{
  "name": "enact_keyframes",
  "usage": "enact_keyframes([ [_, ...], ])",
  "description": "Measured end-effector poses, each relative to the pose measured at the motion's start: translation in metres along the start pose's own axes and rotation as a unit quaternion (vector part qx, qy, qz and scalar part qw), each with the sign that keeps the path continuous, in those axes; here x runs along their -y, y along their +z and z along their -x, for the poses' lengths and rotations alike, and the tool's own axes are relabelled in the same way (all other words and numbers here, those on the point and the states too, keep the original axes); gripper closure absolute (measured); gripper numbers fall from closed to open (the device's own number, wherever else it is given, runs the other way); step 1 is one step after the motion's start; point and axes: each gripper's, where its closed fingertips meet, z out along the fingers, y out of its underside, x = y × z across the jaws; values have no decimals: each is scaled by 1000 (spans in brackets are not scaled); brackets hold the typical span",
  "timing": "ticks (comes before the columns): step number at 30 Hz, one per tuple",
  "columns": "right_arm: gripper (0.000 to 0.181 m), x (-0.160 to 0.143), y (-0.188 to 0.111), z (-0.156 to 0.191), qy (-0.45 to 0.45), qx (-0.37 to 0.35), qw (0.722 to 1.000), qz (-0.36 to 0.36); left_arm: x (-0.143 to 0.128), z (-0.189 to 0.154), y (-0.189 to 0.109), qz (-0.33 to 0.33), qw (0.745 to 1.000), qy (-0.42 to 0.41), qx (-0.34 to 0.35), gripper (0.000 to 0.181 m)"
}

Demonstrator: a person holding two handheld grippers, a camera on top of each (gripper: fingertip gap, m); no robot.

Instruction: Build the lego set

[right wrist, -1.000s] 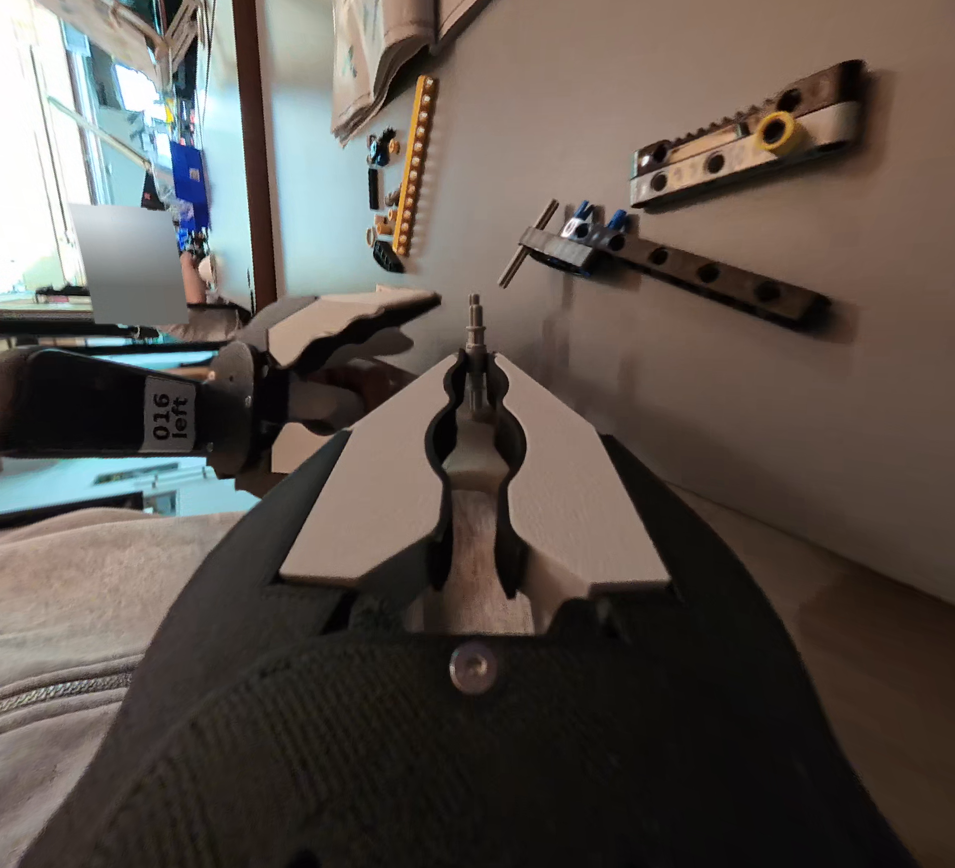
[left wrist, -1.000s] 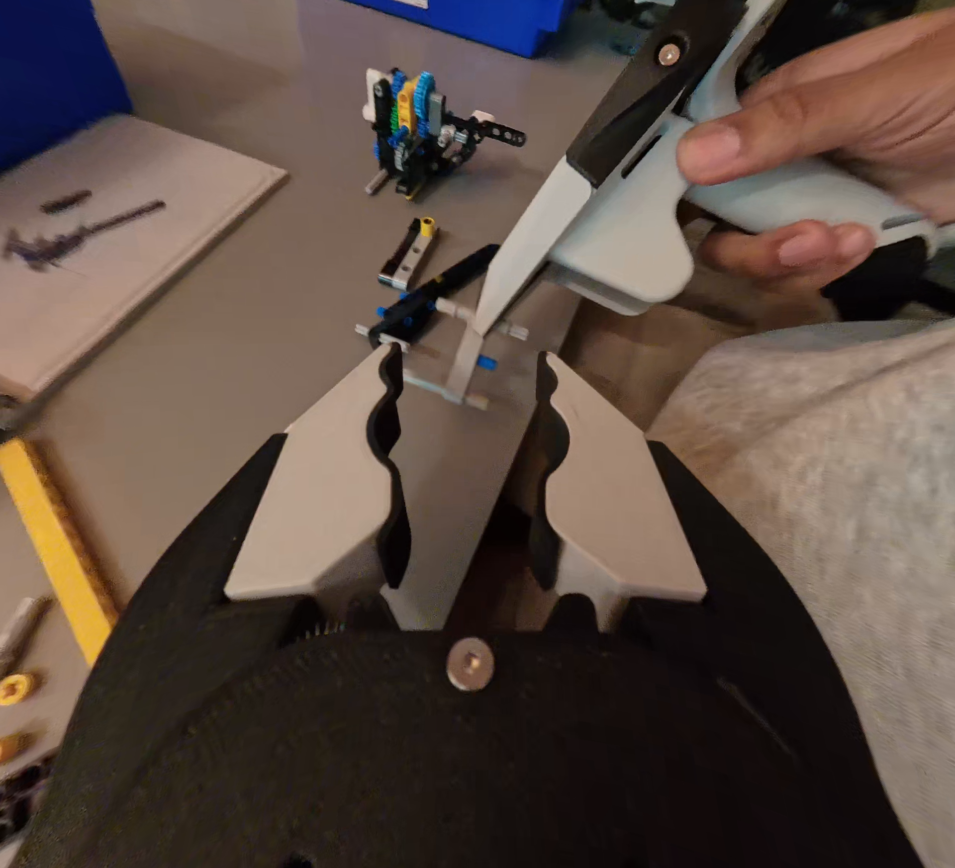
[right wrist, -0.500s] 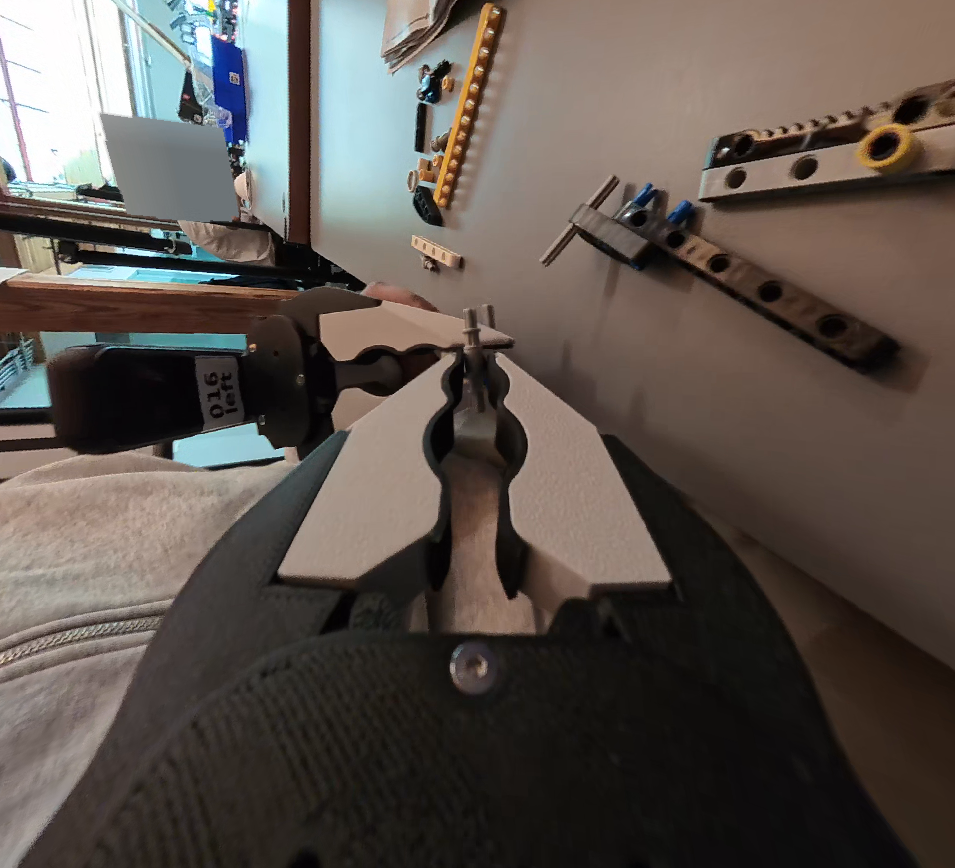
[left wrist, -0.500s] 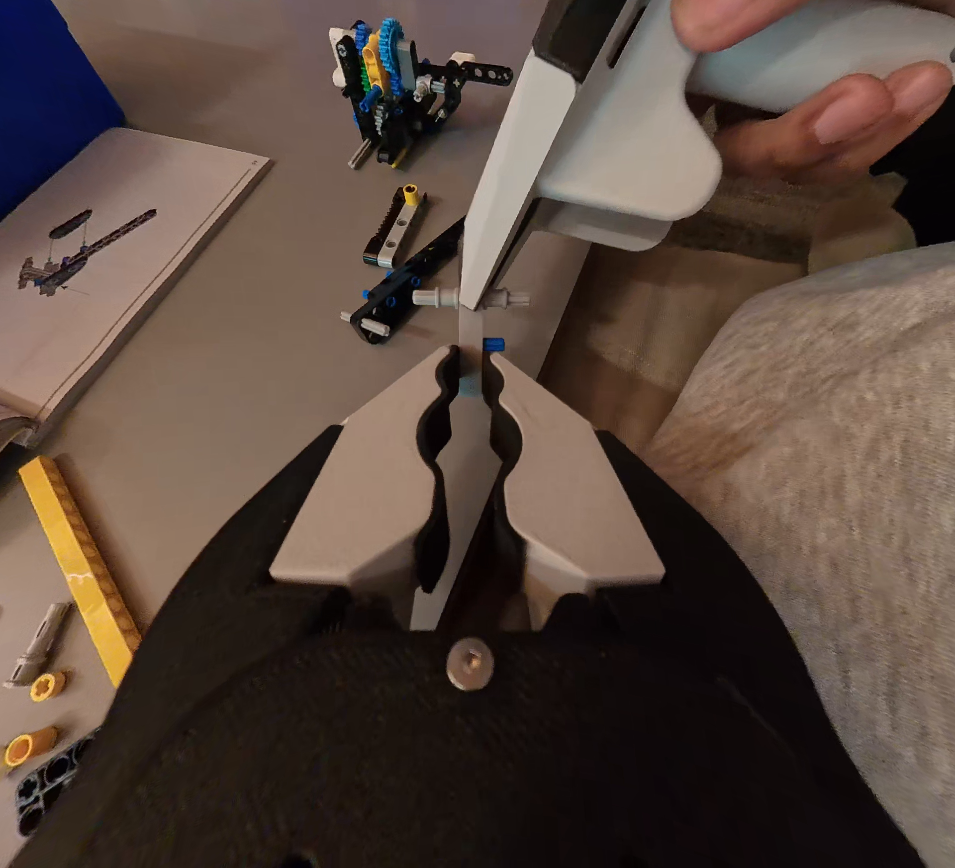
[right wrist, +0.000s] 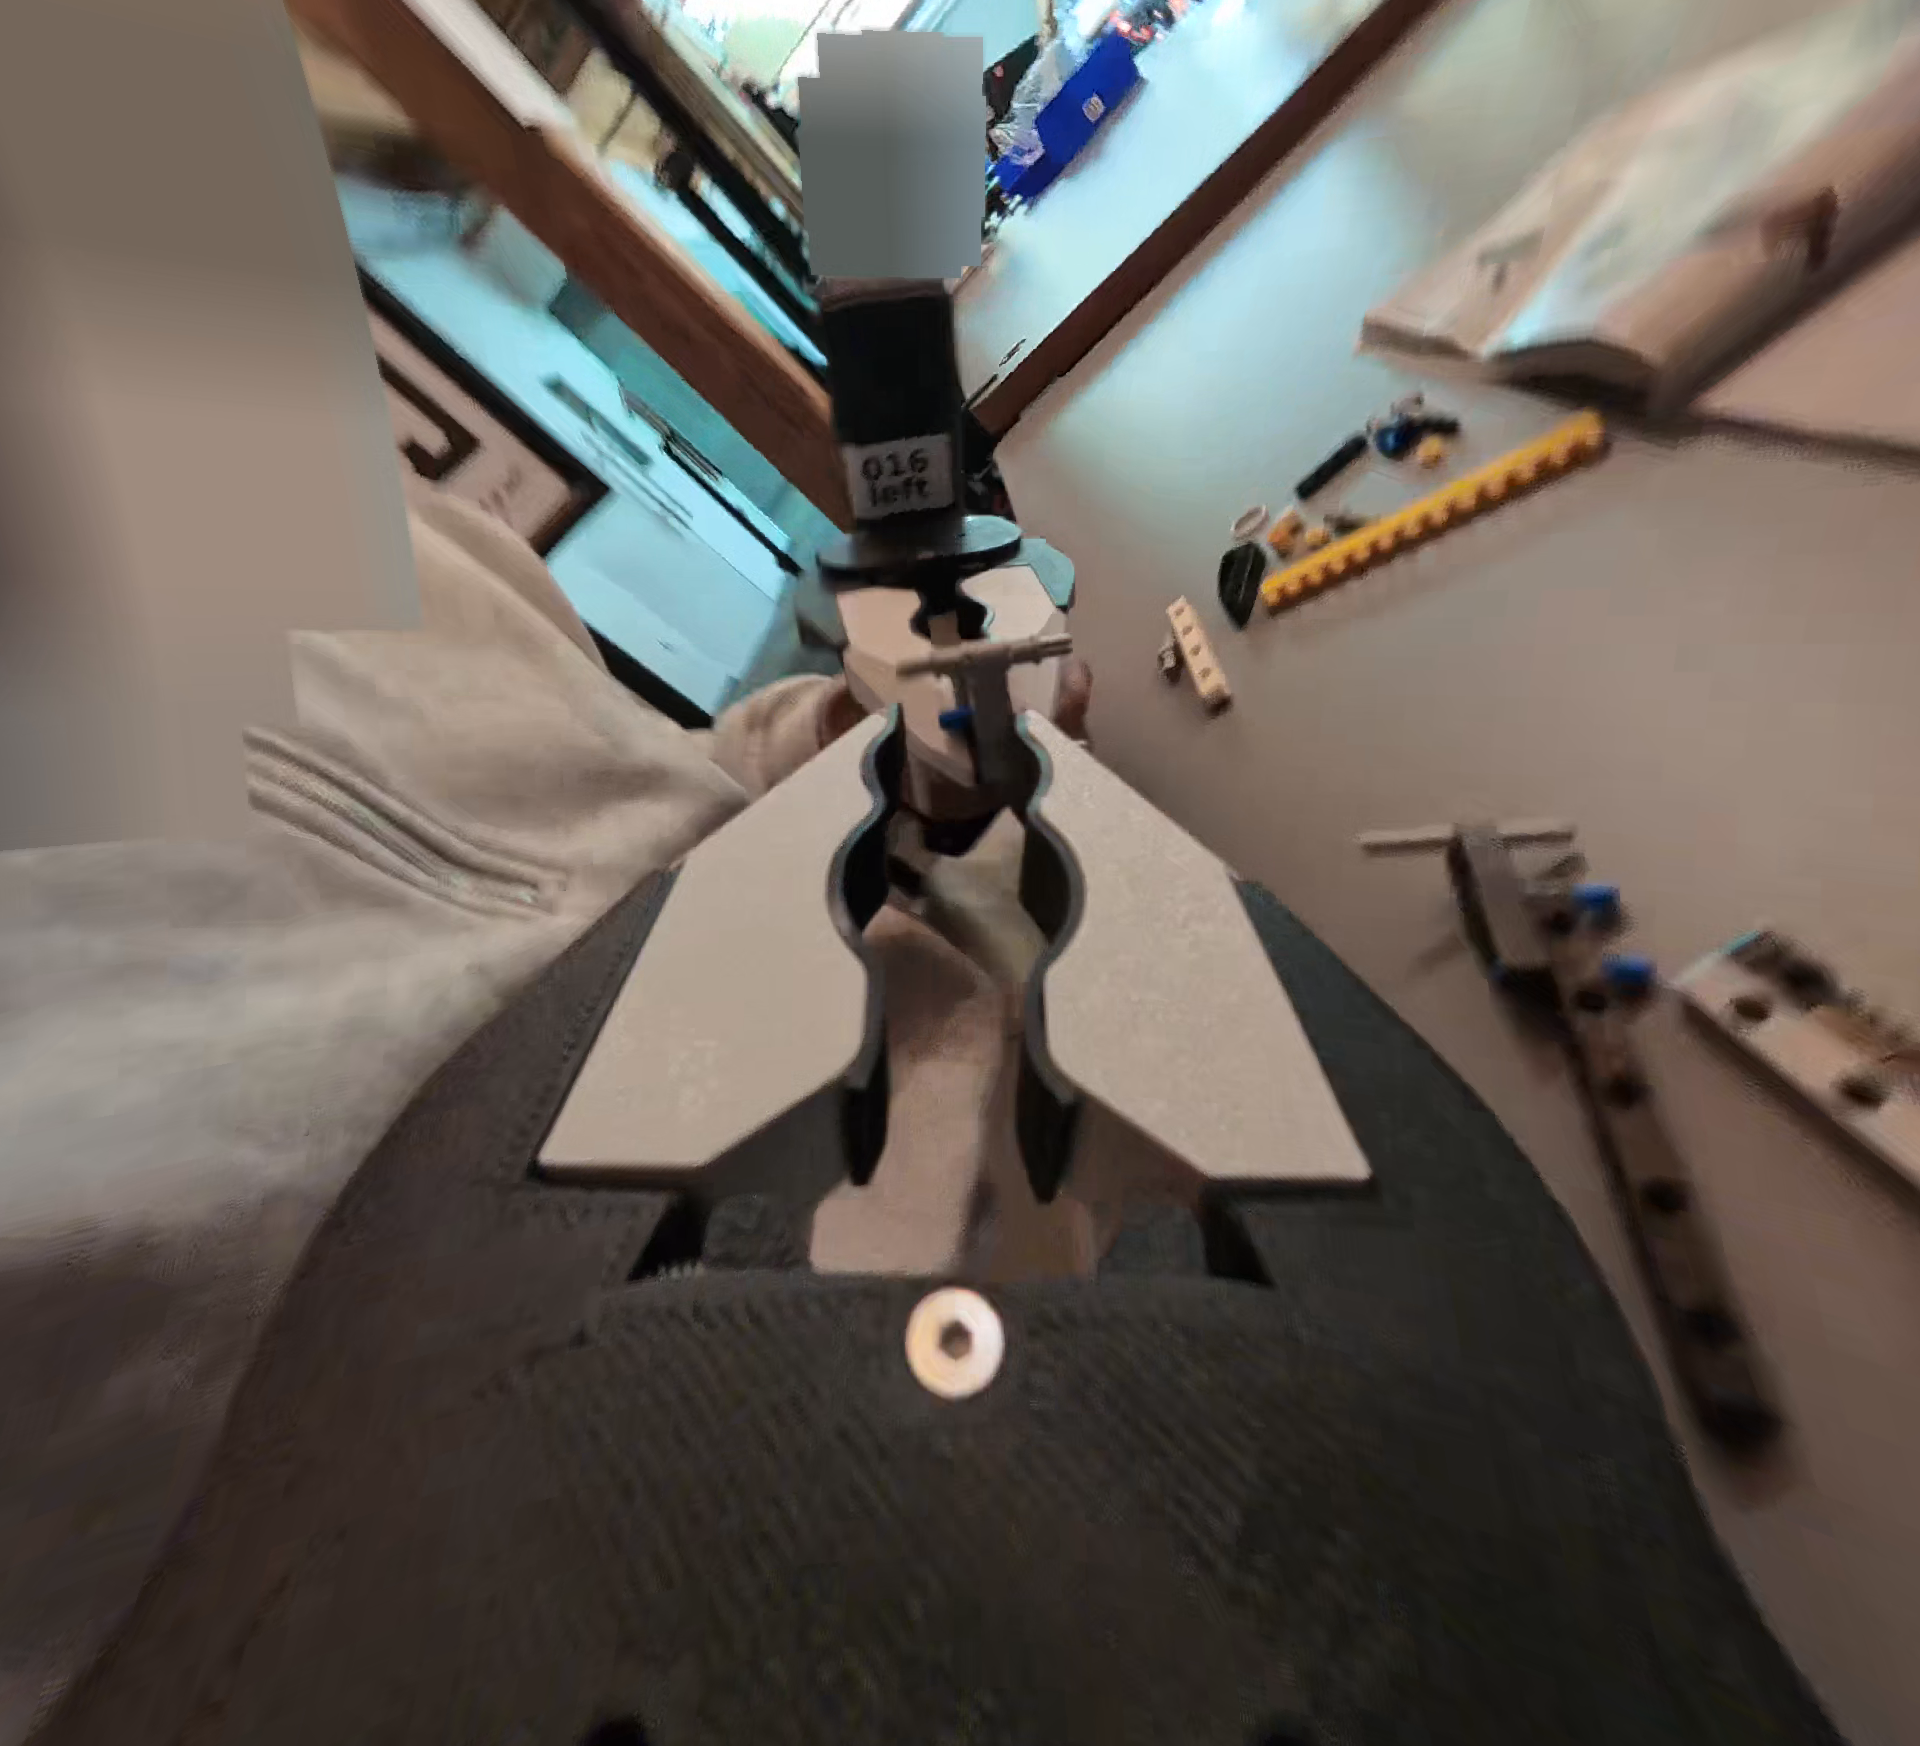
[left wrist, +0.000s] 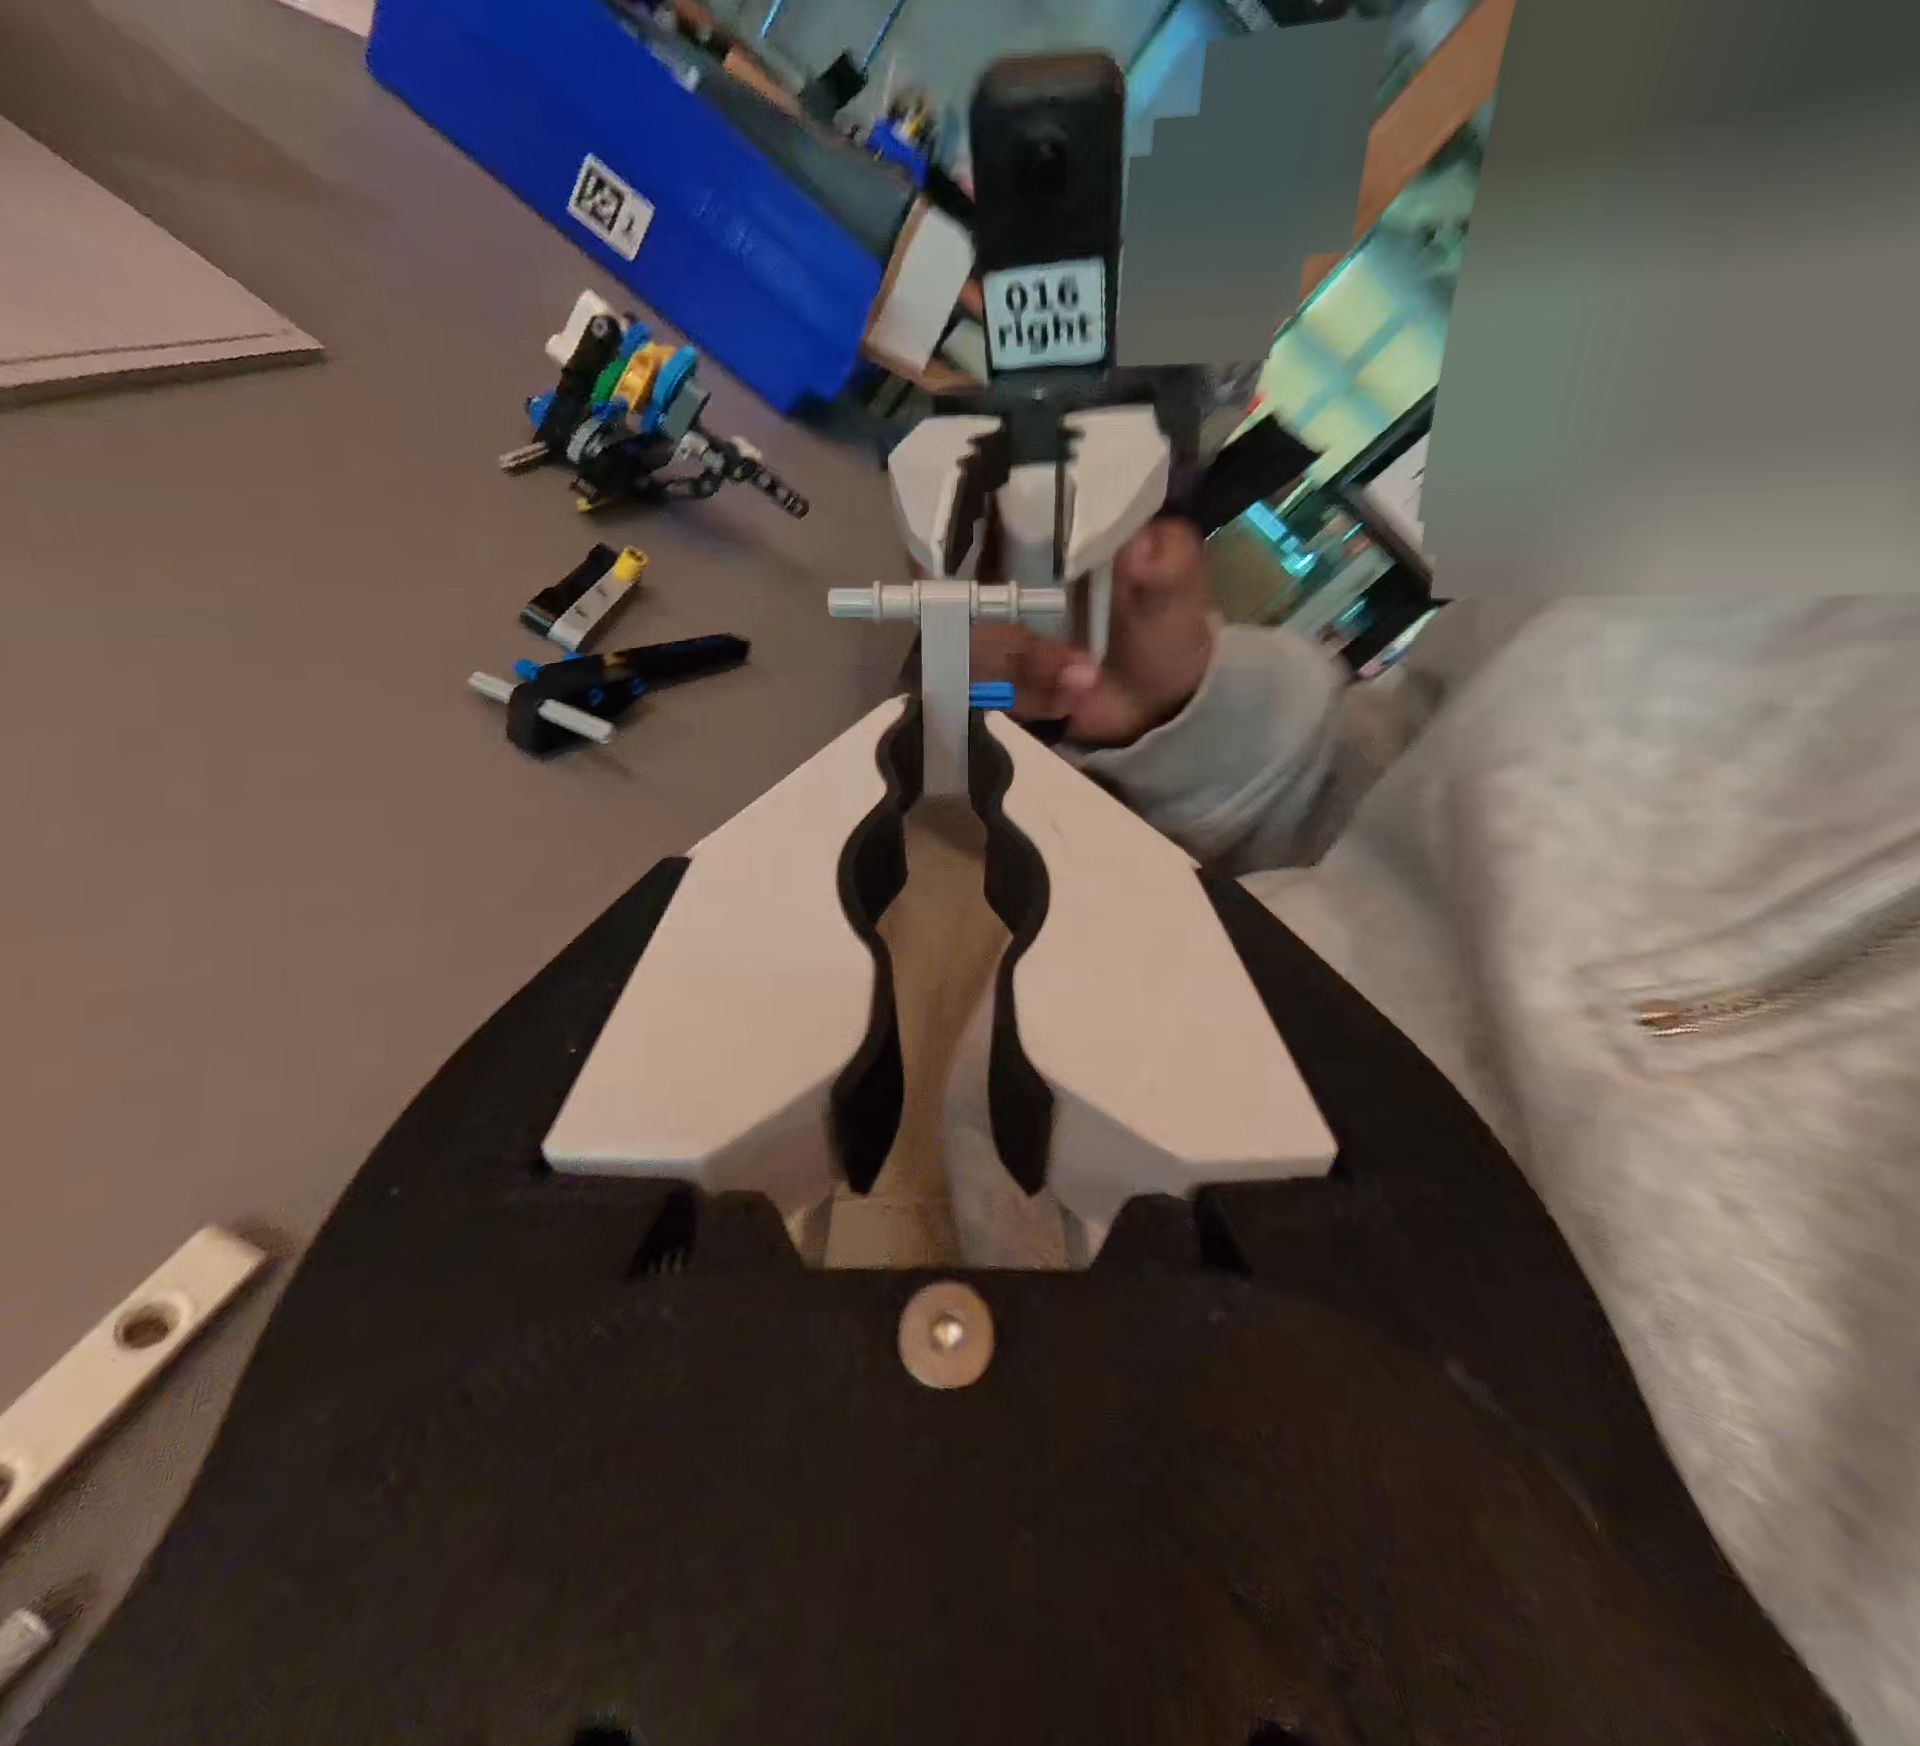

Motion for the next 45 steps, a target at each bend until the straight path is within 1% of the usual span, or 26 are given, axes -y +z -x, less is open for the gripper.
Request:
enact_keyframes([
  [3,161,-2,7,-2,-143,-30,989,4,6,-5,-7,-22,998,-37,-39,177],
  [4,159,-2,9,-8,-188,-57,980,-3,7,-8,-8,-22,997,-44,-51,177],
  [5,153,3,11,-12,-231,-92,968,-19,8,-11,-8,-24,996,-50,-65,177],
  [6,140,8,13,-5,-268,-100,958,-32,9,-15,-9,-27,995,-57,-83,177],
  [8,143,12,11,5,-321,-121,938,-51,10,-25,-11,-31,989,-75,-127,177],
  [10,139,11,7,4,-360,-140,918,-94,10,-33,-12,-30,980,-96,-170,177],
  [11,139,9,6,6,-366,-132,915,-105,10,-37,-12,-30,975,-108,-191,177],
  [12,144,4,7,10,-356,-114,922,-98,9,-40,-12,-26,970,-119,-209,177],
  [13,146,-1,9,17,-334,-81,935,-89,7,-43,-12,-22,966,-126,-225,177],
  [14,145,-3,10,25,-305,-45,947,-87,5,-46,-12,-16,963,-128,-236,177],
  [17,142,-5,12,33,-190,30,977,-88,-3,-53,-9,4,959,-122,-255,177],
  [19,143,-5,12,35,-125,67,986,-92,-7,-59,-7,17,956,-113,-269,177],
  [21,148,-7,13,37,-97,93,987,-88,-13,-66,-5,31,956,-97,-276,177],
  [24,149,-21,18,44,-92,122,987,-48,-19,-71,-3,46,954,-87,-284,177],
  [25,153,-23,18,47,-92,133,986,-43,-20,-72,-3,49,953,-87,-286,177],
  [28,162,-21,15,56,-85,159,982,-51,-20,-74,-3,49,951,-87,-293,177],
  [35,174,-20,9,67,-77,199,975,-53,-21,-79,-4,54,945,-97,-307,174],
  [42,175,-19,8,68,-85,193,976,-53,-19,-81,-4,51,939,-118,-318,174],
  [45,176,-18,7,69,-91,187,977,-56,-19,-77,-2,50,945,-114,-303,167],
])
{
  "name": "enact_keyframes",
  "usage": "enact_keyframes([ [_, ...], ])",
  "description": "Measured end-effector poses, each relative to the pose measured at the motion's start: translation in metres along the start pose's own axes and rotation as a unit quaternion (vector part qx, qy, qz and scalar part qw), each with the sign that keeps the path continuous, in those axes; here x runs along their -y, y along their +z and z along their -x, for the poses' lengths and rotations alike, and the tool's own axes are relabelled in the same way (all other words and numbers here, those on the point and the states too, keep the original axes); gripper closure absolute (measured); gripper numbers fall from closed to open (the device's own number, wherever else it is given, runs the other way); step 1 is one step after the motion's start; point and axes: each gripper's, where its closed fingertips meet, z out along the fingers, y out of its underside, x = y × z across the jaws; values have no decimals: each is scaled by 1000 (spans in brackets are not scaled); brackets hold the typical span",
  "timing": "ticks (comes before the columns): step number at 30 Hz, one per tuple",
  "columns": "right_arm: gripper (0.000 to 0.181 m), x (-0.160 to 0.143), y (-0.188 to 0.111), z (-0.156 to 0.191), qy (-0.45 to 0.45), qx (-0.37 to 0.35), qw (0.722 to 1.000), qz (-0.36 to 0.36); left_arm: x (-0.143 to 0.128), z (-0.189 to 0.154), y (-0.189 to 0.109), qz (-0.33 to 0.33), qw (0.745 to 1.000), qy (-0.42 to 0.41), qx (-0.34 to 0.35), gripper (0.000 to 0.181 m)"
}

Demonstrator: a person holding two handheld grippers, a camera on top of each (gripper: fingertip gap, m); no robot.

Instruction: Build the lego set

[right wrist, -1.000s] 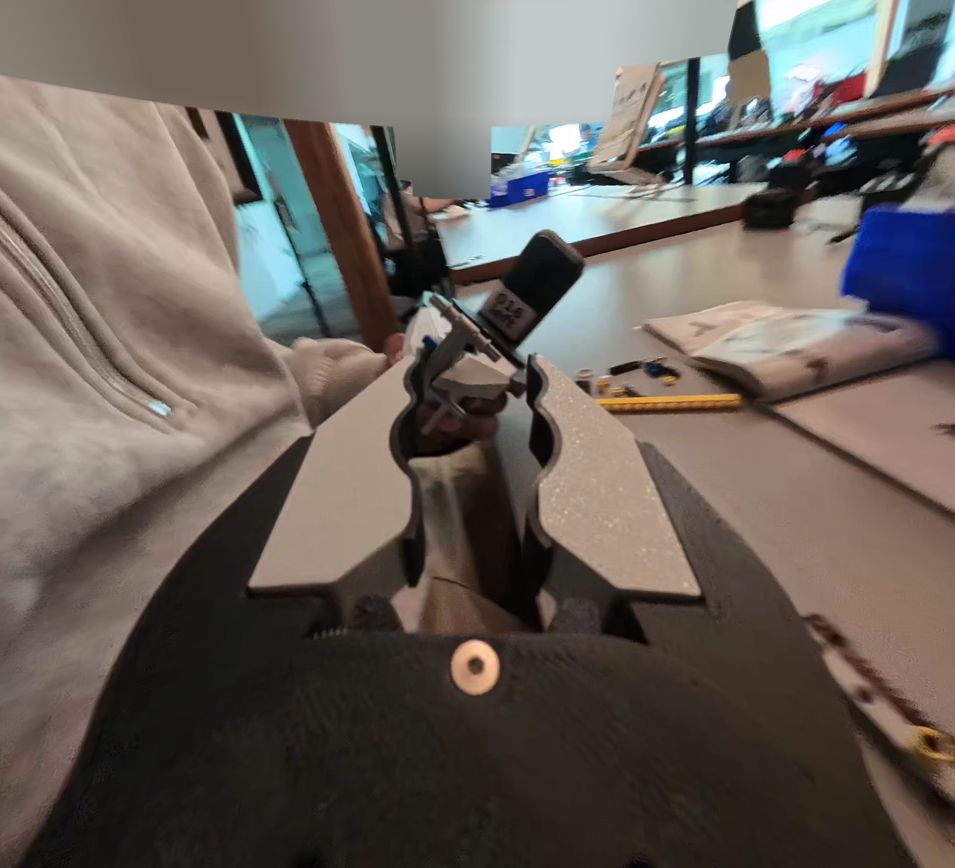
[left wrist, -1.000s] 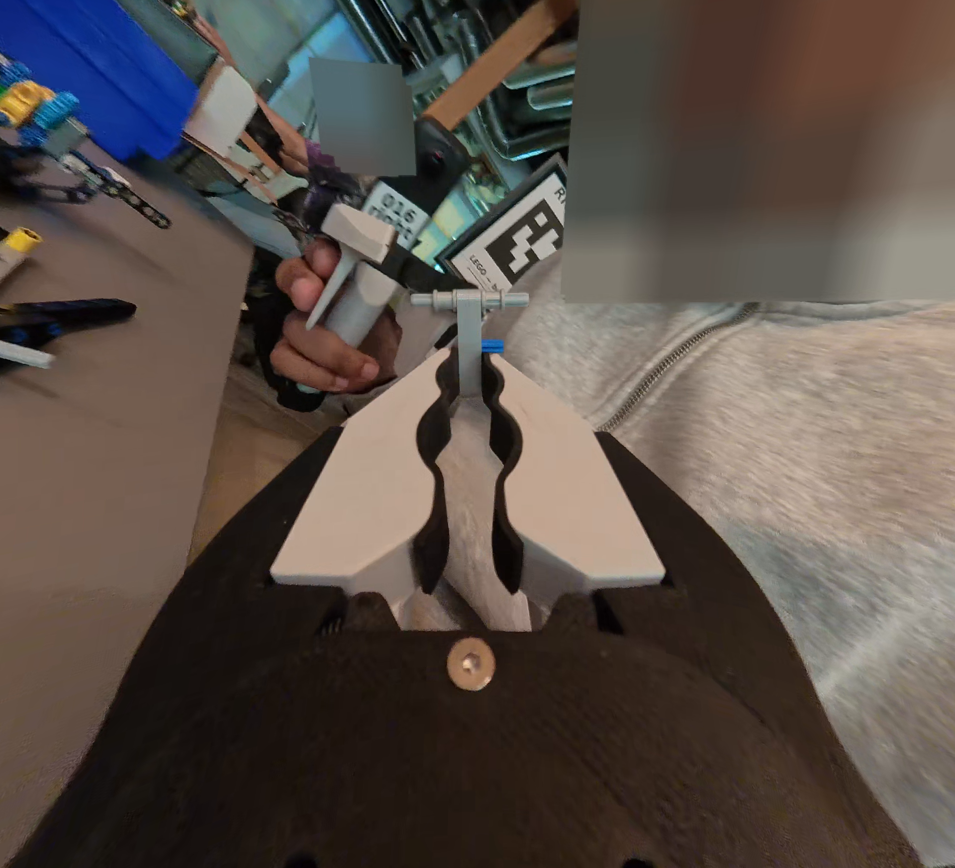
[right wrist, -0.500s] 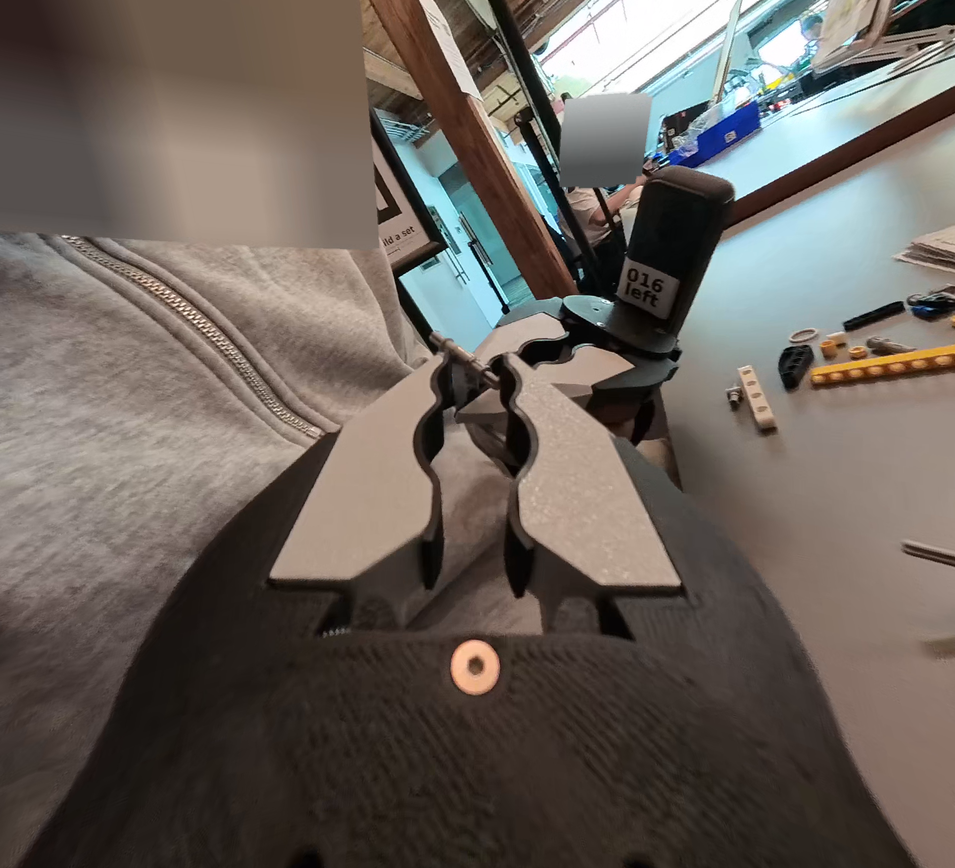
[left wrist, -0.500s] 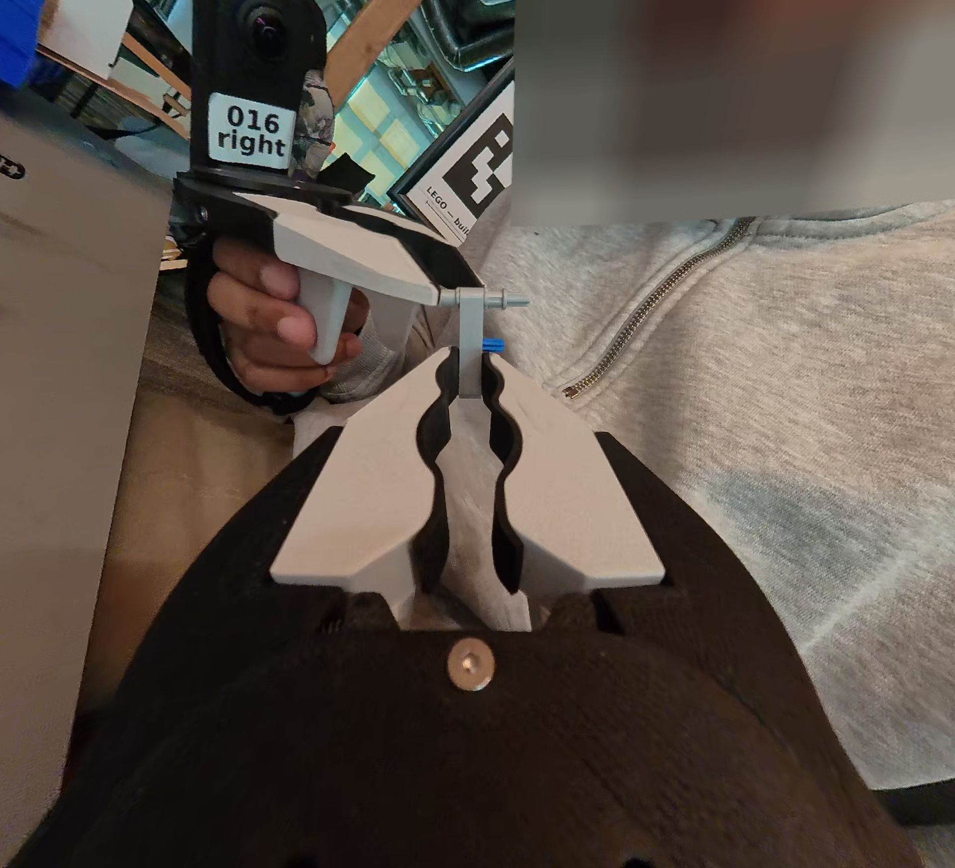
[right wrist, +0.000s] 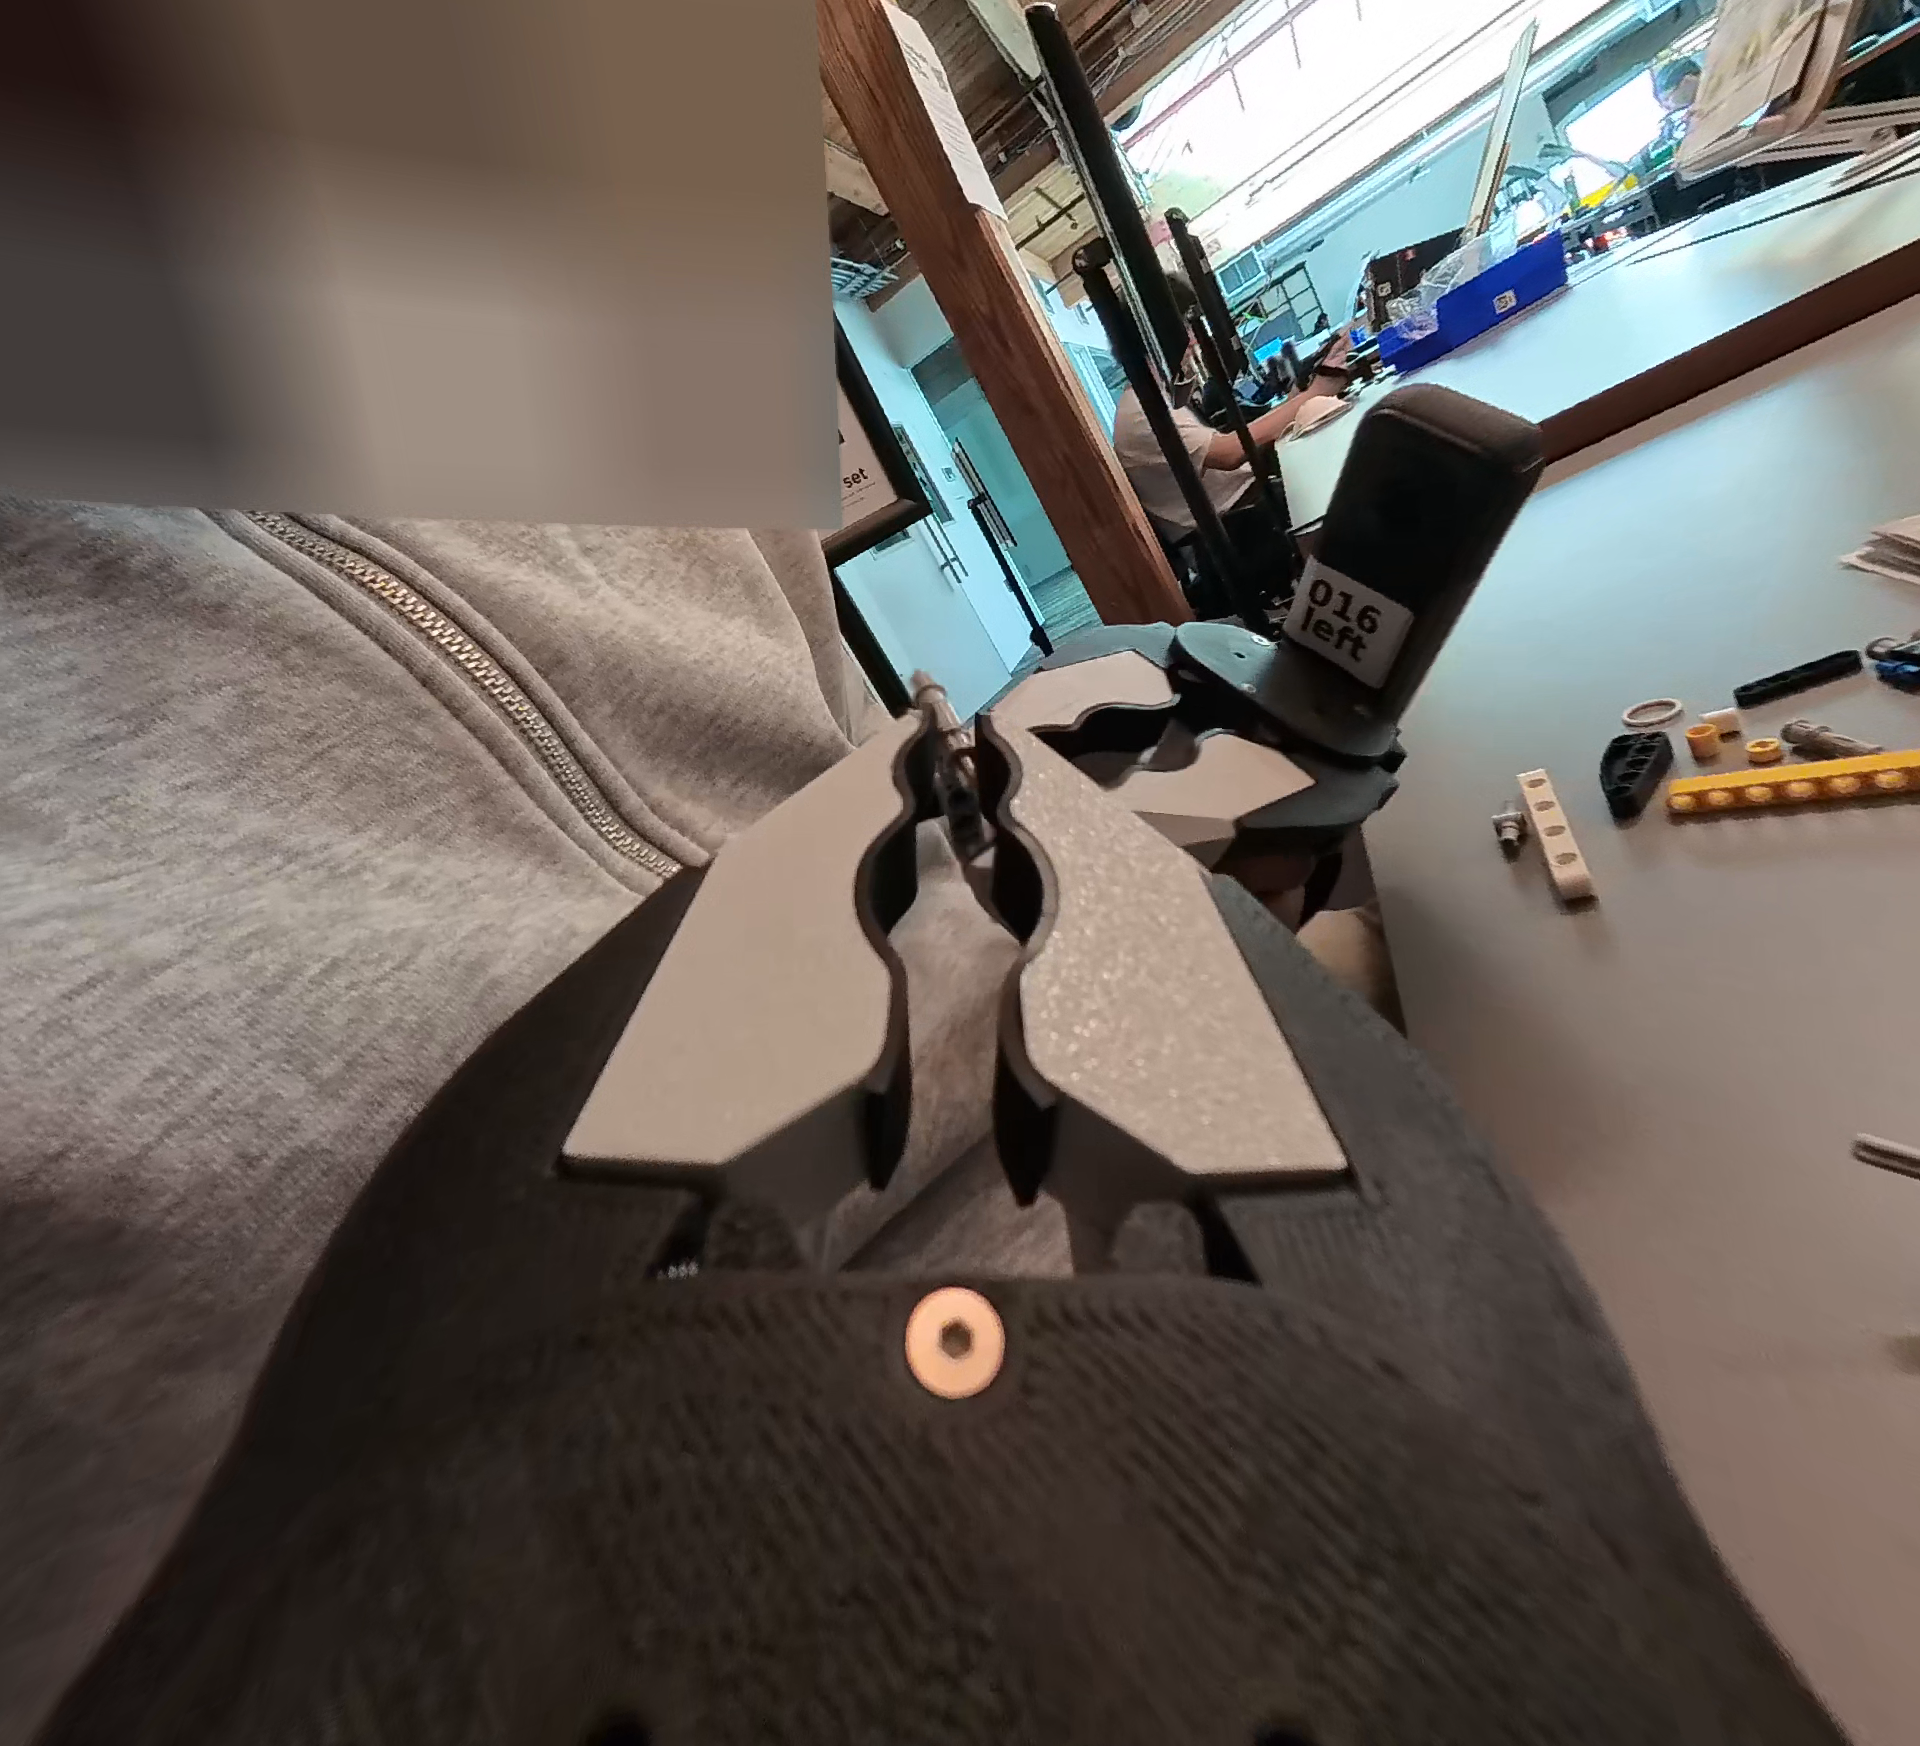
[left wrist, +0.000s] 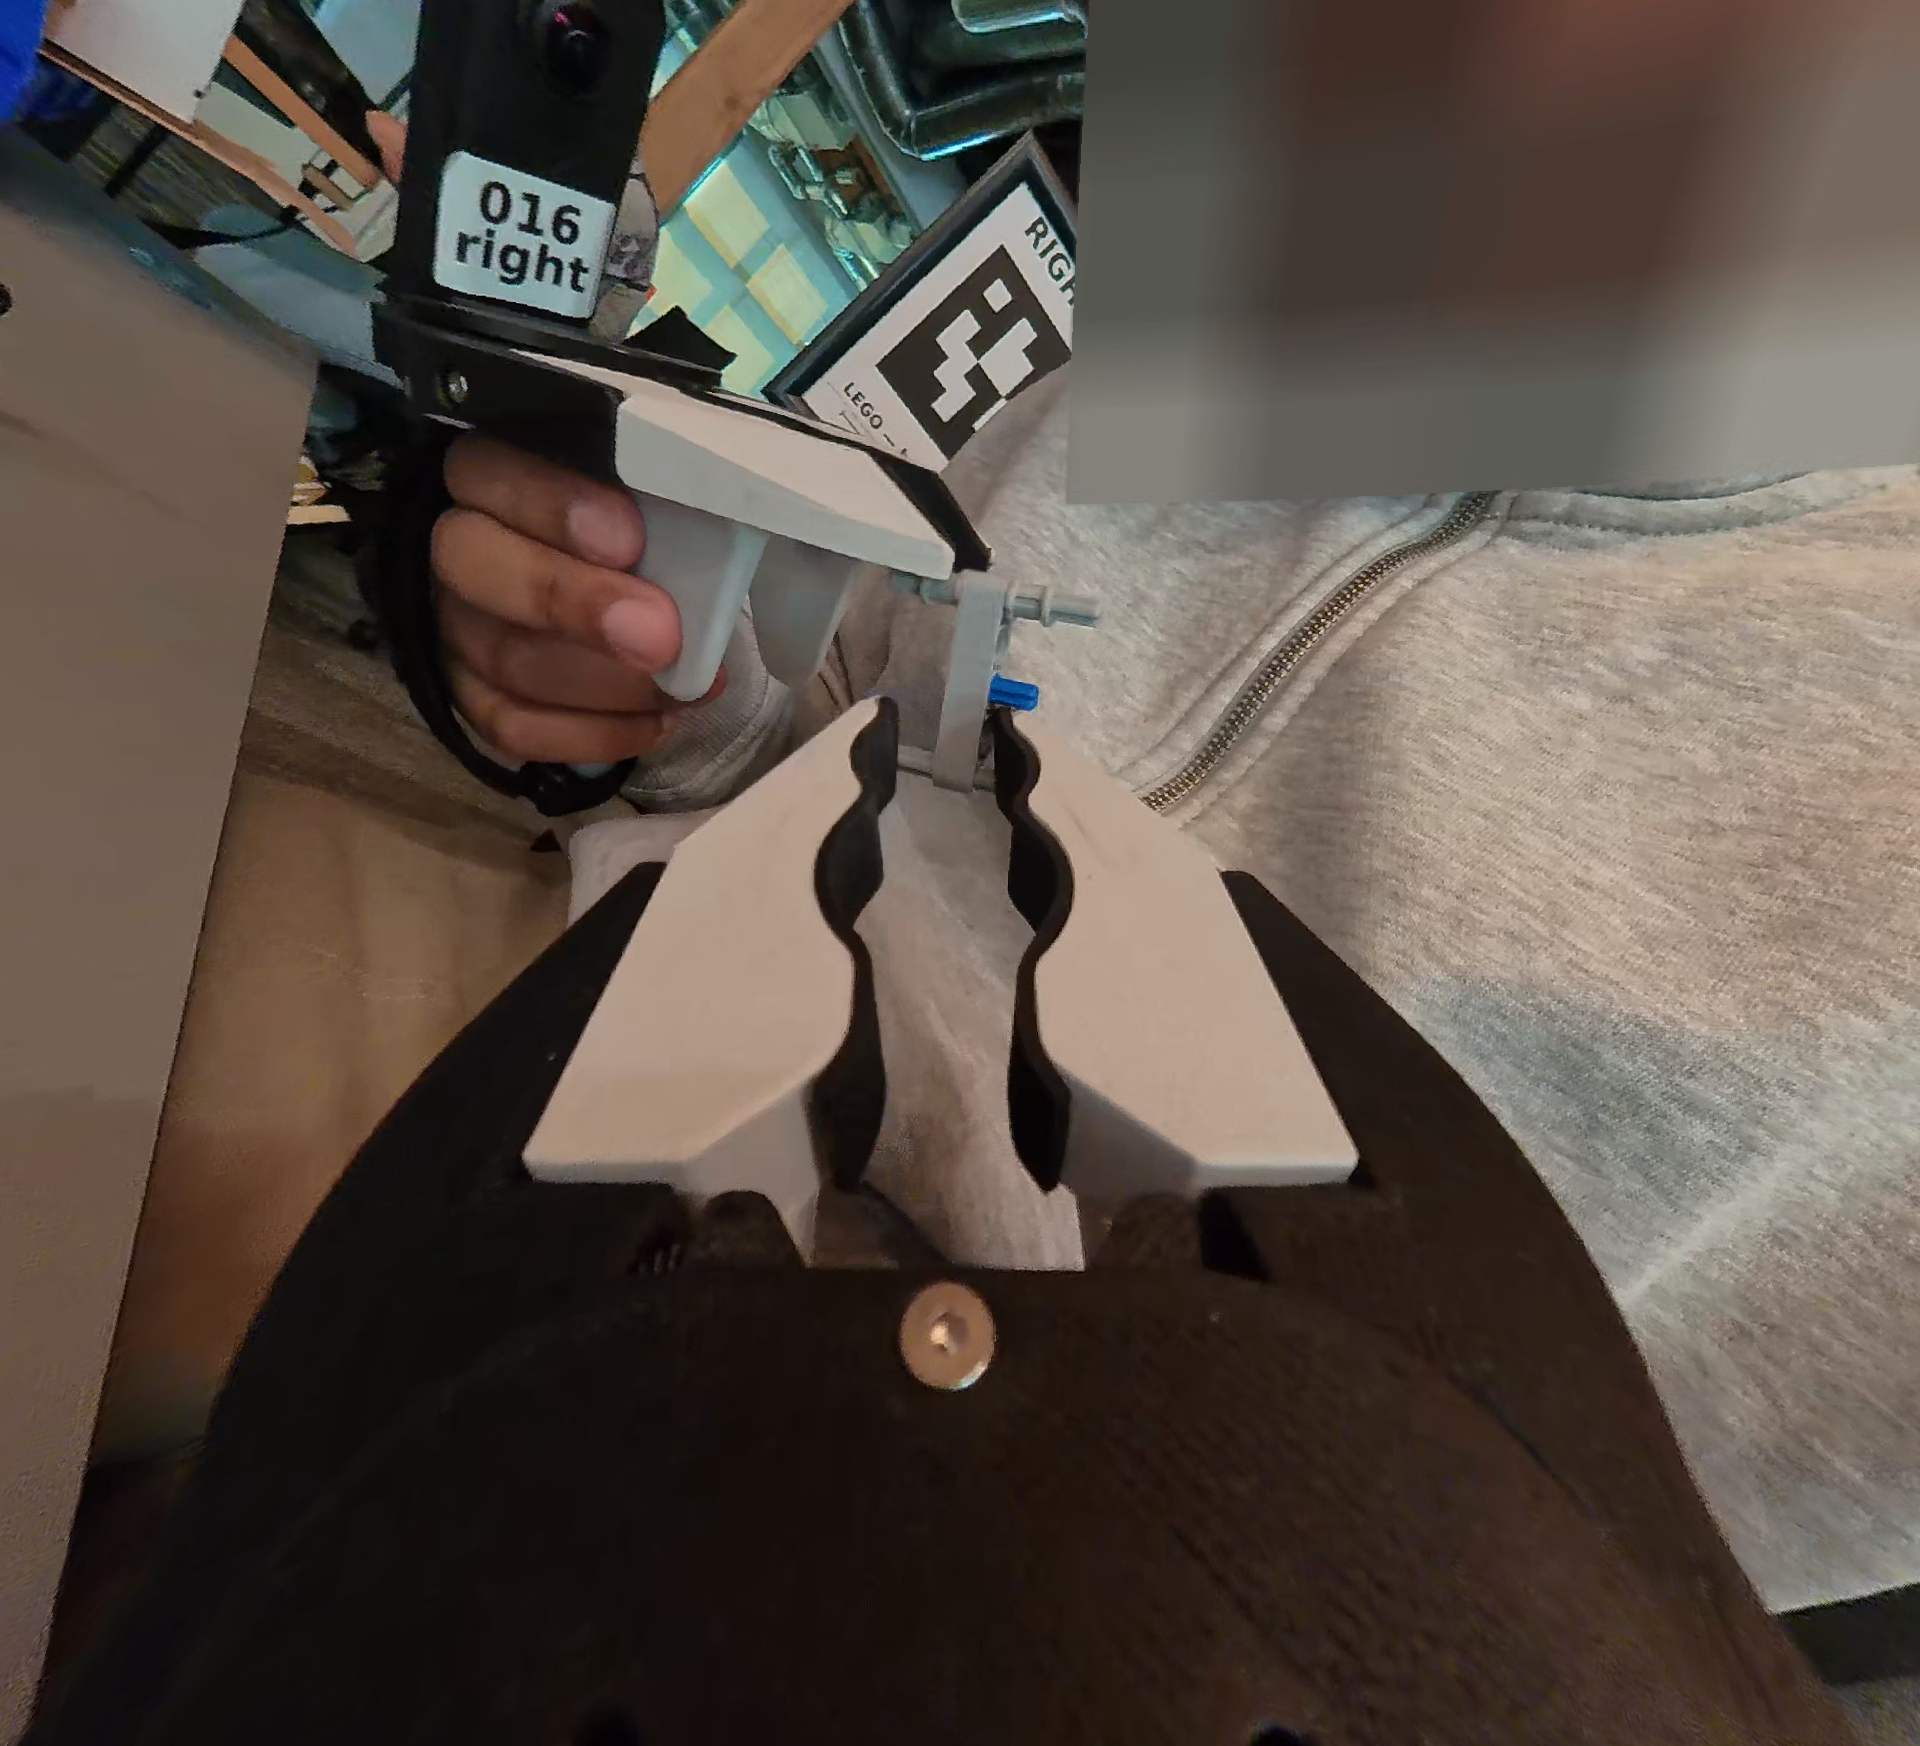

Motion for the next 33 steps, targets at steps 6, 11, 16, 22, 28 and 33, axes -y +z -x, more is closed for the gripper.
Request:
enact_keyframes([
  [6,181,5,-6,-6,-9,-22,1000,-8,-5,5,0,17,1000,-5,20,168],
  [11,181,4,-11,-15,-21,-53,998,3,-5,15,-1,21,998,8,54,168],
  [16,162,-7,-19,-34,-15,-102,994,40,-1,36,-10,32,984,79,155,169],
  [22,162,-25,-18,-53,-8,-153,985,85,-8,58,-23,89,944,166,272,168],
  [28,161,-29,-14,-52,-3,-148,984,94,-7,59,-23,84,946,160,270,169],
  [33,152,-30,-14,-54,10,-147,985,91,-11,62,-23,99,942,162,278,169],
])
